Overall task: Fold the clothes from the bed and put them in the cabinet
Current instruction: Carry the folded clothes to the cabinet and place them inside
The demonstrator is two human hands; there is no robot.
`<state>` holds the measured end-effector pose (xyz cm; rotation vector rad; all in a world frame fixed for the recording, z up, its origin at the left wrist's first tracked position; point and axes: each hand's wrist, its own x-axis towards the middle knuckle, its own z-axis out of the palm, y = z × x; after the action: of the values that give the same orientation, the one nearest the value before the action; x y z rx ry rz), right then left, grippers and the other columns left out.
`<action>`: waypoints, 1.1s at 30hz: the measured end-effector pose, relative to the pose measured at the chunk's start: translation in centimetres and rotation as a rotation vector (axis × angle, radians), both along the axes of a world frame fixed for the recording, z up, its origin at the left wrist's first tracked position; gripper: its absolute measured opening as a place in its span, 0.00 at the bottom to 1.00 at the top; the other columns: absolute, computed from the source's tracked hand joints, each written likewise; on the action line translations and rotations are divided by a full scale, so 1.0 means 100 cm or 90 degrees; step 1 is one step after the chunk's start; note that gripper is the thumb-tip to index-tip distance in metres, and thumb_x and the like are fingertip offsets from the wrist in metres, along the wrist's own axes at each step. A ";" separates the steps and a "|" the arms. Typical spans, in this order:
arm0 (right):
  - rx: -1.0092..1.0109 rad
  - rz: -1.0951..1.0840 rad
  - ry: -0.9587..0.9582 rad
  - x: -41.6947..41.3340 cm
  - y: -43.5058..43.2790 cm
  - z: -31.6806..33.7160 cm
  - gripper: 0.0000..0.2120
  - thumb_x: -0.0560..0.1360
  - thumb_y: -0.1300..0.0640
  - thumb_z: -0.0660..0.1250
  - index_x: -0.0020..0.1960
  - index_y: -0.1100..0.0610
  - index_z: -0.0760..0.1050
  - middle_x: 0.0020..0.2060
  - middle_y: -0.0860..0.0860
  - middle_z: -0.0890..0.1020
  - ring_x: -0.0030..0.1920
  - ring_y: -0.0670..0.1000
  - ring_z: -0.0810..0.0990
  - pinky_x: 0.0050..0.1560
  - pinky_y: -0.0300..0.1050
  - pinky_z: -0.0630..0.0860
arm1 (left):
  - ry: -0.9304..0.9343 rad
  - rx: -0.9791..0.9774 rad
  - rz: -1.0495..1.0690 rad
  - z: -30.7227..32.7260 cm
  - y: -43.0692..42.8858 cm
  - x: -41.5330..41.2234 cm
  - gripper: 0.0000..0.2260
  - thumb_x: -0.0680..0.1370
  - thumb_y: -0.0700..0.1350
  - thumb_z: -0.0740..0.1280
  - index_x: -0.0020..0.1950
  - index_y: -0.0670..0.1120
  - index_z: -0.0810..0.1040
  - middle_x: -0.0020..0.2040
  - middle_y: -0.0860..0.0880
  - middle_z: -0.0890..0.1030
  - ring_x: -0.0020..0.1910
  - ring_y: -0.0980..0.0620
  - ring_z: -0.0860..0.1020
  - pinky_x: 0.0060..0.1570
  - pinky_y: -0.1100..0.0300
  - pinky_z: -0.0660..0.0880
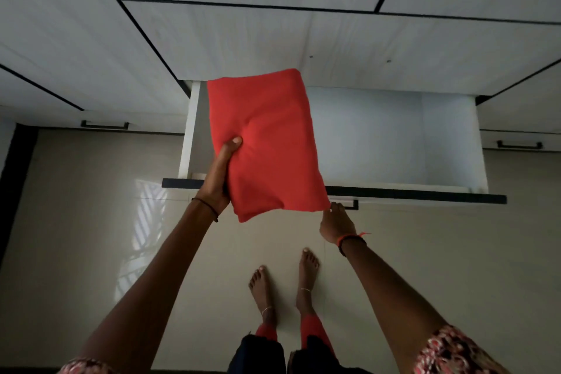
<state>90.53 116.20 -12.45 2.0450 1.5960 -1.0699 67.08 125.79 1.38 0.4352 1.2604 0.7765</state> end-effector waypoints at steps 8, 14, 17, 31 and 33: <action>0.013 -0.013 -0.006 -0.004 -0.026 -0.001 0.28 0.76 0.63 0.55 0.76 0.61 0.53 0.74 0.58 0.59 0.75 0.56 0.53 0.73 0.50 0.58 | 0.017 -0.003 -0.014 0.001 -0.003 -0.001 0.33 0.60 0.63 0.70 0.63 0.52 0.75 0.53 0.50 0.84 0.51 0.51 0.82 0.42 0.57 0.77; 0.025 0.014 -0.020 -0.005 -0.053 -0.001 0.29 0.77 0.65 0.54 0.76 0.60 0.51 0.75 0.57 0.57 0.76 0.55 0.51 0.72 0.49 0.59 | 0.009 -0.049 -0.026 -0.001 -0.017 -0.002 0.36 0.58 0.64 0.72 0.64 0.52 0.75 0.55 0.47 0.83 0.54 0.46 0.80 0.48 0.51 0.77; 0.024 0.024 -0.021 -0.005 -0.065 -0.002 0.29 0.77 0.65 0.55 0.77 0.60 0.51 0.75 0.57 0.57 0.76 0.55 0.51 0.71 0.49 0.60 | 0.012 -0.050 -0.030 -0.003 -0.024 -0.001 0.37 0.58 0.65 0.72 0.64 0.52 0.75 0.56 0.46 0.82 0.57 0.45 0.79 0.56 0.47 0.75; 0.024 0.036 -0.024 -0.013 -0.118 0.000 0.31 0.77 0.64 0.57 0.77 0.61 0.50 0.75 0.58 0.56 0.76 0.56 0.50 0.72 0.48 0.58 | 0.019 -0.043 -0.039 -0.005 -0.078 0.006 0.28 0.64 0.62 0.69 0.60 0.52 0.76 0.53 0.47 0.83 0.52 0.47 0.81 0.50 0.52 0.76; 0.022 0.034 -0.026 -0.016 -0.125 0.001 0.31 0.77 0.64 0.57 0.77 0.61 0.50 0.75 0.58 0.55 0.76 0.57 0.50 0.73 0.48 0.57 | 0.028 -0.031 -0.033 -0.005 -0.084 0.004 0.24 0.66 0.61 0.67 0.59 0.52 0.76 0.53 0.47 0.83 0.53 0.47 0.80 0.52 0.51 0.76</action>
<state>88.97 103.69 -12.33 2.0213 1.6504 -0.9815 67.53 117.40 0.93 0.4462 1.3020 0.6950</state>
